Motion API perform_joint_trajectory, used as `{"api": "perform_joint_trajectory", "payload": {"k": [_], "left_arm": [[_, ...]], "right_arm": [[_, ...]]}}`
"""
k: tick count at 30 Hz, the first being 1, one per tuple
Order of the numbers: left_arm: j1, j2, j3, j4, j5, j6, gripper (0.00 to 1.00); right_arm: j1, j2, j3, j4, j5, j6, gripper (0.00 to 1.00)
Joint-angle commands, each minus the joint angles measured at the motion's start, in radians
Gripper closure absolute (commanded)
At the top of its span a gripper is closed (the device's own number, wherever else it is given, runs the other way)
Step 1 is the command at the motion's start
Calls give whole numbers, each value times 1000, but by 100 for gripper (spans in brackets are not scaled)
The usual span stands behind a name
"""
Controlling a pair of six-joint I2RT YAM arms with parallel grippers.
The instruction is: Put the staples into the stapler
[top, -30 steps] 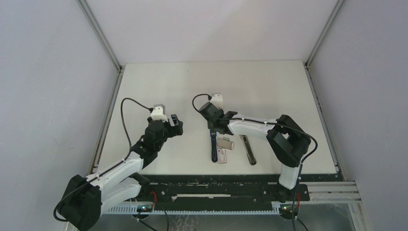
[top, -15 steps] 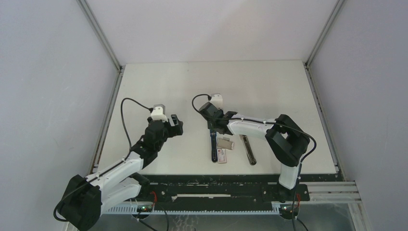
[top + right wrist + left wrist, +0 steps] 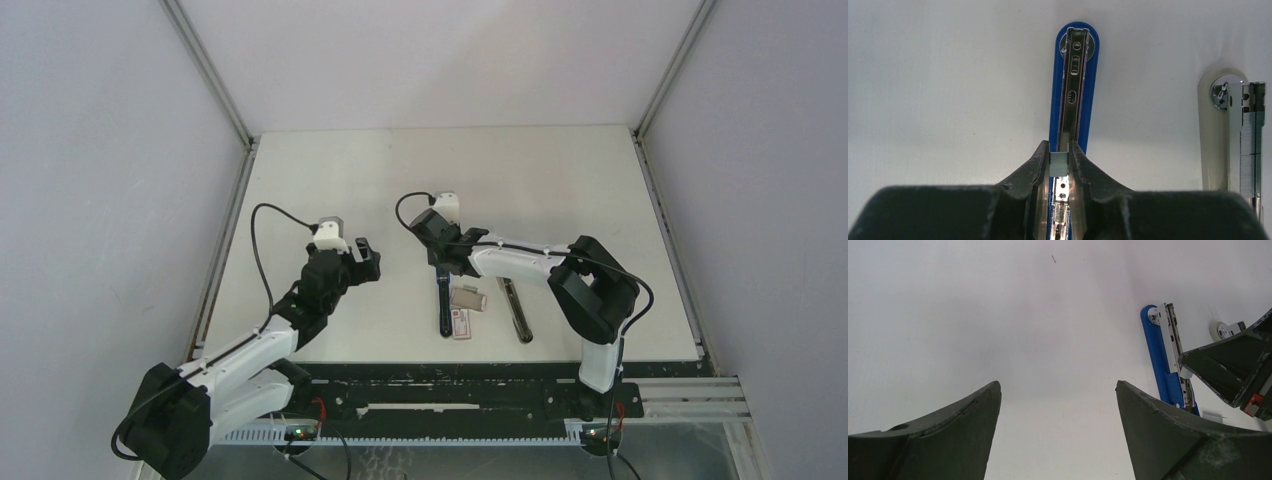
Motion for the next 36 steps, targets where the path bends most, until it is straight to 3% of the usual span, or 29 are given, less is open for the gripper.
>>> {"api": "perform_joint_trajectory", "payload": {"k": [1, 36], "left_arm": [[-6, -14, 1, 46, -7, 14, 11], [-5, -23, 3, 35, -8, 16, 11]], "right_arm": [[5, -14, 46, 0, 21, -15, 85], [-1, 24, 46, -25, 25, 5, 86]]}}
